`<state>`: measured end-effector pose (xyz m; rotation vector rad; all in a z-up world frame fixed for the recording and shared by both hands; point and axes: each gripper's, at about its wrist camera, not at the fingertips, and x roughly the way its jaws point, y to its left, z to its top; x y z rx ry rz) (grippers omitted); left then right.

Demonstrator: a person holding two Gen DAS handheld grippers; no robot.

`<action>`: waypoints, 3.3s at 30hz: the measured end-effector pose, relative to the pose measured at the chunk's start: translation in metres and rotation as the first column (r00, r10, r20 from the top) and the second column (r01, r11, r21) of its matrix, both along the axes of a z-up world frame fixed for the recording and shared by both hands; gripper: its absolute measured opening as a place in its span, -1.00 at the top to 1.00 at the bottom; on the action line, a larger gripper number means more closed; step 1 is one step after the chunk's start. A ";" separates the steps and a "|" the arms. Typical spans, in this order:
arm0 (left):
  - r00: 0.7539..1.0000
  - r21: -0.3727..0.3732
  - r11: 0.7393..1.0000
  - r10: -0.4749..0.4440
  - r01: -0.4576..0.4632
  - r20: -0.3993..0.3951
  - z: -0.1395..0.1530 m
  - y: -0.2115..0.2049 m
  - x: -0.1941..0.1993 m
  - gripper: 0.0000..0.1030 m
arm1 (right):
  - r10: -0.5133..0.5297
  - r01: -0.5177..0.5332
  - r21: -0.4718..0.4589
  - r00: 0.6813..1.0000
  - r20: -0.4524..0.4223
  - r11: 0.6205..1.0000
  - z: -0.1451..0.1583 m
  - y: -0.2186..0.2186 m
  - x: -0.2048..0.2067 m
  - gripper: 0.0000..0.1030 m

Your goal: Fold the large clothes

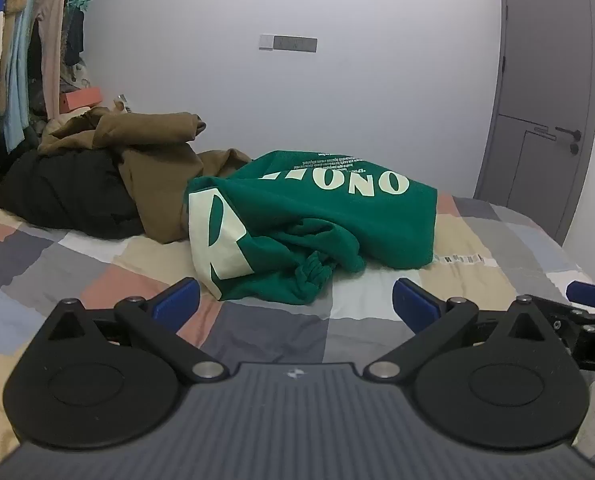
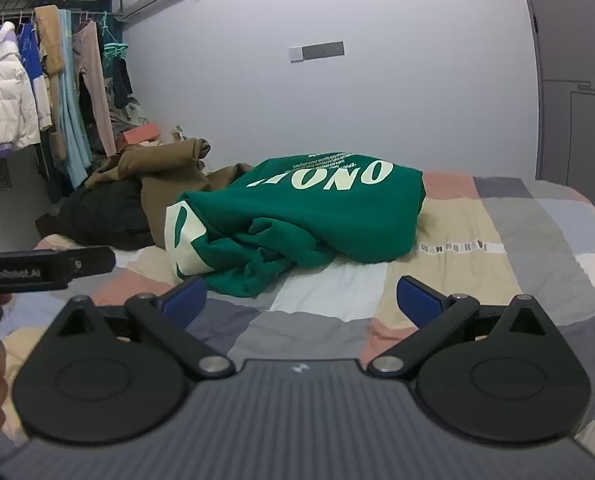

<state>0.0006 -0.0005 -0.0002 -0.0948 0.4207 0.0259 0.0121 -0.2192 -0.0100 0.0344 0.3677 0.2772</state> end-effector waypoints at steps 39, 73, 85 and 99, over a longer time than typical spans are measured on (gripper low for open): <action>0.998 -0.013 1.000 0.023 -0.024 -0.056 -0.030 0.013 0.042 -1.00 | -0.022 0.021 -0.026 0.999 -0.042 0.999 -0.036 -0.007 0.040 -1.00; 0.999 0.036 0.999 0.034 -0.033 -0.025 -0.035 0.003 0.042 -1.00 | -0.032 0.029 -0.033 0.996 -0.087 0.999 -0.046 -0.012 0.050 -1.00; 0.999 0.055 0.997 0.045 -0.046 0.024 -0.029 -0.005 0.057 -1.00 | -0.036 0.034 -0.025 0.996 -0.087 0.999 -0.047 -0.013 0.052 -1.00; 0.991 0.025 0.997 0.074 -0.077 0.110 0.023 0.015 0.089 -1.00 | 0.009 -0.010 -0.013 0.998 -0.065 1.000 0.002 0.006 0.080 -1.00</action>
